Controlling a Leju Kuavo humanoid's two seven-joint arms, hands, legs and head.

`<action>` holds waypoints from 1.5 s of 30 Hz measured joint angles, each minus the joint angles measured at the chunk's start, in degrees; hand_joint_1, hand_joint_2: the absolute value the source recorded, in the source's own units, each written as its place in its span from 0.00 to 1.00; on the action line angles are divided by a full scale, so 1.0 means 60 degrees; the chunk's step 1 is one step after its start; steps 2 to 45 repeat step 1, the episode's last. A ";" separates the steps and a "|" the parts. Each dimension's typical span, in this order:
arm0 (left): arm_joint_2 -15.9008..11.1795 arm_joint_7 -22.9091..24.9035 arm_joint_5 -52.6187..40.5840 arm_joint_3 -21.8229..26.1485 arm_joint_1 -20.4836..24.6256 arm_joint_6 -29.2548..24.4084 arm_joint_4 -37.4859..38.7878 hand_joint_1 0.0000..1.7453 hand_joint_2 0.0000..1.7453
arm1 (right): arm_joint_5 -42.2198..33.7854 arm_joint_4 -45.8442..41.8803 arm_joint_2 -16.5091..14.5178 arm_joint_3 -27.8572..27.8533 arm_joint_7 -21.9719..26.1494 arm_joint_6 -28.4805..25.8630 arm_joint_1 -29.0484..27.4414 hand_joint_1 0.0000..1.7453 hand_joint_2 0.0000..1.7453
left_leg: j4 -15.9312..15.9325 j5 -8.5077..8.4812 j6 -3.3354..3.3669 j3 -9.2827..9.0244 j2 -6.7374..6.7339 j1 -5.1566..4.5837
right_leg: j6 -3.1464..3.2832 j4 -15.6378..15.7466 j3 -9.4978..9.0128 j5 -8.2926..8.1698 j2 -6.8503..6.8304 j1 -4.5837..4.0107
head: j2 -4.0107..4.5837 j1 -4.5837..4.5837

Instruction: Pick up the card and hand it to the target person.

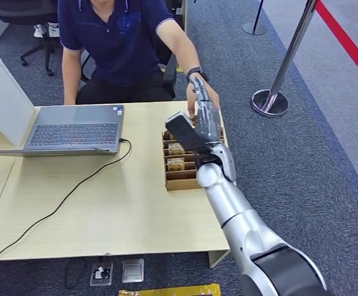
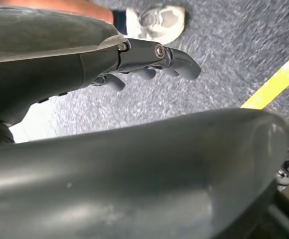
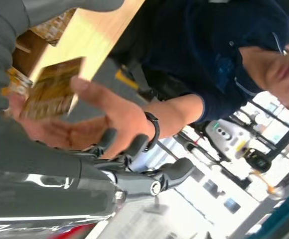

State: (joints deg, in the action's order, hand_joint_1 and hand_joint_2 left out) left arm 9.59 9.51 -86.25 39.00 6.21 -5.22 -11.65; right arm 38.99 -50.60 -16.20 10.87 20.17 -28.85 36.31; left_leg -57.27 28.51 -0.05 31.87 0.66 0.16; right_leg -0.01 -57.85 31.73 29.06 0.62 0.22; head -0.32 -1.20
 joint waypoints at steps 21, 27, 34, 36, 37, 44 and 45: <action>0.0000 -0.0018 0.0024 0.0019 -0.0028 -0.0009 0.0000 0.00 0.00 | -0.0367 -0.0294 0.0106 0.0031 0.0046 0.0185 -0.0170 0.00 1.00 | -0.0001 0.0001 0.0001 0.0000 0.0000 0.0000 | -0.0001 0.0003 0.0001 0.0000 -0.0001 0.0000 | 0.0000 0.0000; 0.0000 -0.0018 0.0024 0.0019 -0.0028 -0.0009 0.0000 0.00 0.00 | -0.0367 -0.0294 0.0106 0.0031 0.0046 0.0185 -0.0170 0.00 1.00 | -0.0001 0.0001 0.0001 0.0000 0.0000 0.0000 | -0.0001 0.0003 0.0001 0.0000 -0.0001 0.0000 | 0.0000 0.0000; 0.0000 -0.0018 0.0024 0.0019 -0.0028 -0.0009 0.0000 0.00 0.00 | -0.0367 -0.0294 0.0106 0.0031 0.0046 0.0185 -0.0170 0.00 1.00 | -0.0001 0.0001 0.0001 0.0000 0.0000 0.0000 | -0.0001 0.0003 0.0001 0.0000 -0.0001 0.0000 | 0.0000 0.0000; 0.0000 -0.0018 0.0024 0.0019 -0.0028 -0.0009 0.0000 0.00 0.00 | -0.0367 -0.0294 0.0106 0.0031 0.0046 0.0185 -0.0170 0.00 1.00 | -0.0001 0.0001 0.0001 0.0000 0.0000 0.0000 | -0.0001 0.0003 0.0001 0.0000 -0.0001 0.0000 | 0.0000 0.0000; 0.0000 -0.0018 0.0024 0.0019 -0.0028 -0.0009 0.0000 0.00 0.00 | -0.0367 -0.0294 0.0106 0.0031 0.0046 0.0185 -0.0170 0.00 1.00 | -0.0001 0.0001 0.0001 0.0000 0.0000 0.0000 | -0.0001 0.0003 0.0001 0.0000 -0.0001 0.0000 | 0.0000 0.0000; 0.0000 -0.0018 0.0024 0.0019 -0.0028 -0.0009 0.0000 0.00 0.00 | -0.0367 -0.0294 0.0106 0.0031 0.0046 0.0185 -0.0170 0.00 1.00 | -0.0001 0.0001 0.0001 0.0000 0.0000 0.0000 | -0.0001 0.0003 0.0001 0.0000 -0.0001 0.0000 | 0.0000 0.0000; 0.0000 -0.0018 0.0024 0.0019 -0.0028 -0.0009 0.0000 0.00 0.00 | -0.0367 -0.0294 0.0106 0.0031 0.0046 0.0185 -0.0170 0.00 1.00 | -0.0001 0.0001 0.0001 0.0000 0.0000 0.0000 | -0.0001 0.0003 0.0001 0.0000 -0.0001 0.0000 | 0.0000 0.0000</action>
